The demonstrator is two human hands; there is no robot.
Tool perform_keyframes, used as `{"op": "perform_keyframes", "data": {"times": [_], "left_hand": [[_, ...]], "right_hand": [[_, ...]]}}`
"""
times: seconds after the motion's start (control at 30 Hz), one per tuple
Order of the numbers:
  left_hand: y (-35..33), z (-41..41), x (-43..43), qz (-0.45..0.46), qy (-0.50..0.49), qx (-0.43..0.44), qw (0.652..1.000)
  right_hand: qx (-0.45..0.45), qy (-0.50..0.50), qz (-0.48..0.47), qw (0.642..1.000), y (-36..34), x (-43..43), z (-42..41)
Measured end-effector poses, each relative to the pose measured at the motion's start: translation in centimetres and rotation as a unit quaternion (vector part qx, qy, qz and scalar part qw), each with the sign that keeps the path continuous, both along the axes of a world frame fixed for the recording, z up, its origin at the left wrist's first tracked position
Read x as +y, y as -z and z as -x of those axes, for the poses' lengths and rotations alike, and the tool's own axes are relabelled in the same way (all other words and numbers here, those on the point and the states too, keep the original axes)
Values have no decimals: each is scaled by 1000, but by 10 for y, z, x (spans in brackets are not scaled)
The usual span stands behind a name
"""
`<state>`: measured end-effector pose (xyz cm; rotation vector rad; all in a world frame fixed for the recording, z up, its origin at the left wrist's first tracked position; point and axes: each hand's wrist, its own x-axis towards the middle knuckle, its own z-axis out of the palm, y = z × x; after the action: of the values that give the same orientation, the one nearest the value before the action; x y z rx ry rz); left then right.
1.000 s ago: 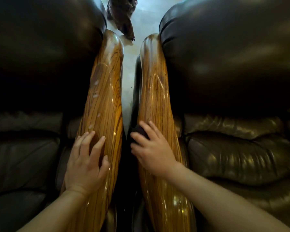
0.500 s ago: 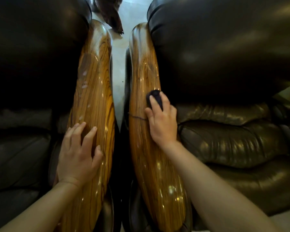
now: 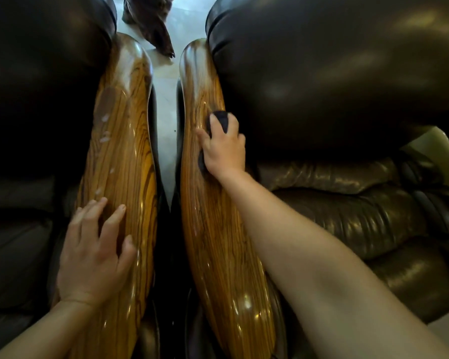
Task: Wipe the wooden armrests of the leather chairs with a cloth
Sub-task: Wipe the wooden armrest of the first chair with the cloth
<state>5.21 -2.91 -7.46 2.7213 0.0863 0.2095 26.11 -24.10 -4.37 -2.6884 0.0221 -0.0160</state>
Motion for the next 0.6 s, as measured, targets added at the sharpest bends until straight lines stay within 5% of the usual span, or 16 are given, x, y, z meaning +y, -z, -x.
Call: {"op": "perform_keyframes", "data": {"times": [0.13,0.37,0.43,0.6], "left_hand": [[0,0,1,0,-2,8,1000],[1,0,2,-6,-1,13,1000],[1,0,2,-9,1,7,1000],[6,1,3,-15,-1,-23,1000]], "right_hand": [[-48,-106,62,991,2,10,11],[-112,-394,123,904,24,-66,163],[-109,-363,105,919,24,-69,133],[-57,-85,24,994,9,-17,26]]}}
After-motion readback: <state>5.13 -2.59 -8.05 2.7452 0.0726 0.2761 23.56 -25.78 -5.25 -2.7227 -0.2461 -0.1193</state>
